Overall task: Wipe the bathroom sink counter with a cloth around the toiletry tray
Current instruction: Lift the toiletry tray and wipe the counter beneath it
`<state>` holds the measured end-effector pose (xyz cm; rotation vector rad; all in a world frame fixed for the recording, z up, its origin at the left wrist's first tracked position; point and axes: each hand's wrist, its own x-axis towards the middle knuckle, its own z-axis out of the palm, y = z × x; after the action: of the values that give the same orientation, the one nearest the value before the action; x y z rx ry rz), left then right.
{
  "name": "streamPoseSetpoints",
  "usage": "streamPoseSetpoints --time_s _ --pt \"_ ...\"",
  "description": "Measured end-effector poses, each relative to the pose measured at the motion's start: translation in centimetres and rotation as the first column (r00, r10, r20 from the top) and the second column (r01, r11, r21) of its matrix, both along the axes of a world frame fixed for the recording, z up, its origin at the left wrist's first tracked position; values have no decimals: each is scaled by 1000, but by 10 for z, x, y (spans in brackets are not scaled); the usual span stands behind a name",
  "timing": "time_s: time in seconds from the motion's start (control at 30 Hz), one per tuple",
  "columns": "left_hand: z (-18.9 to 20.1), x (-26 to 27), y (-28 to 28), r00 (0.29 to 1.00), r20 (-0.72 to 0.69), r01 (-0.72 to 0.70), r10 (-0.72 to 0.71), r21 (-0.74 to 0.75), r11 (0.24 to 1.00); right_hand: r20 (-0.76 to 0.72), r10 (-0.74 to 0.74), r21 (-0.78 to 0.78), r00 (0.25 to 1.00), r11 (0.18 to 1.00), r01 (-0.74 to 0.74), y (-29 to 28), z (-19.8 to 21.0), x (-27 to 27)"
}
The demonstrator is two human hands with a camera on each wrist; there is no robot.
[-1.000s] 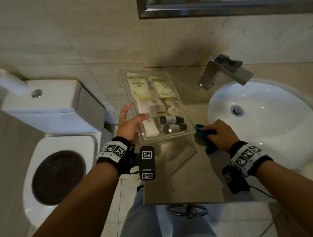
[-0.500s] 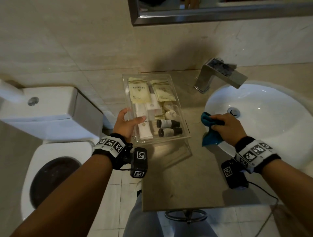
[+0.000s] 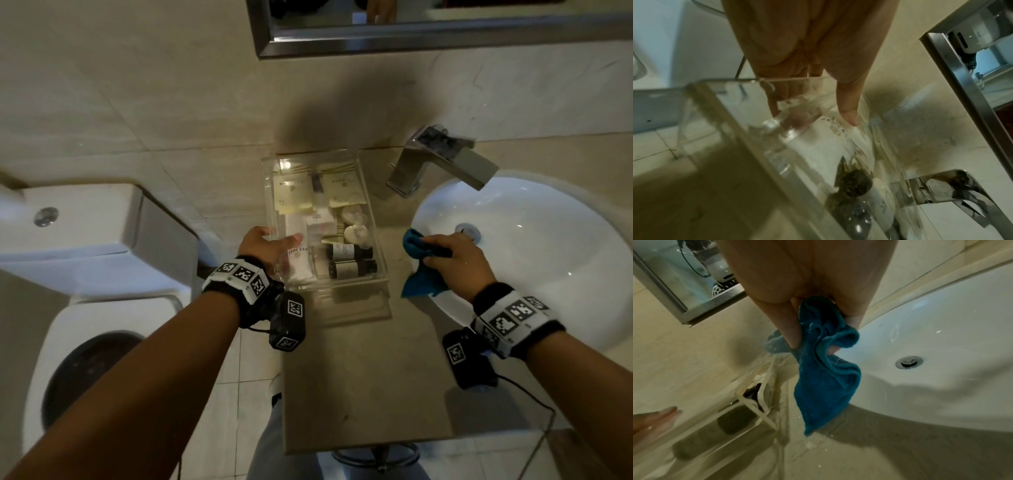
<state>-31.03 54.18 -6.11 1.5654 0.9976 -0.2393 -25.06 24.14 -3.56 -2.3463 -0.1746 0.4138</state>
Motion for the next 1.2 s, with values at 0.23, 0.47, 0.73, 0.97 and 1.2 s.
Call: streamPoseSetpoints --time_s 0.23,0.47,0.73,0.97,1.2 --pt "7 31 -9 999 -6 45 -44 84 995 -6 6 -63 1000 998 -6 -9 -16 1" --pt "6 46 -11 999 -15 50 -49 87 995 -72 206 -247 976 944 -218 -4 -34 -20" --pt "7 60 -16 997 -38 69 -66 75 995 -66 423 -317 903 850 -421 13 -41 -49" --pt "10 48 -13 975 11 213 -220 216 953 -35 296 -303 954 907 -293 7 -42 -53" --pt "14 15 -7 905 113 326 -410 434 840 -7 111 -356 994 928 -107 15 -50 -59"
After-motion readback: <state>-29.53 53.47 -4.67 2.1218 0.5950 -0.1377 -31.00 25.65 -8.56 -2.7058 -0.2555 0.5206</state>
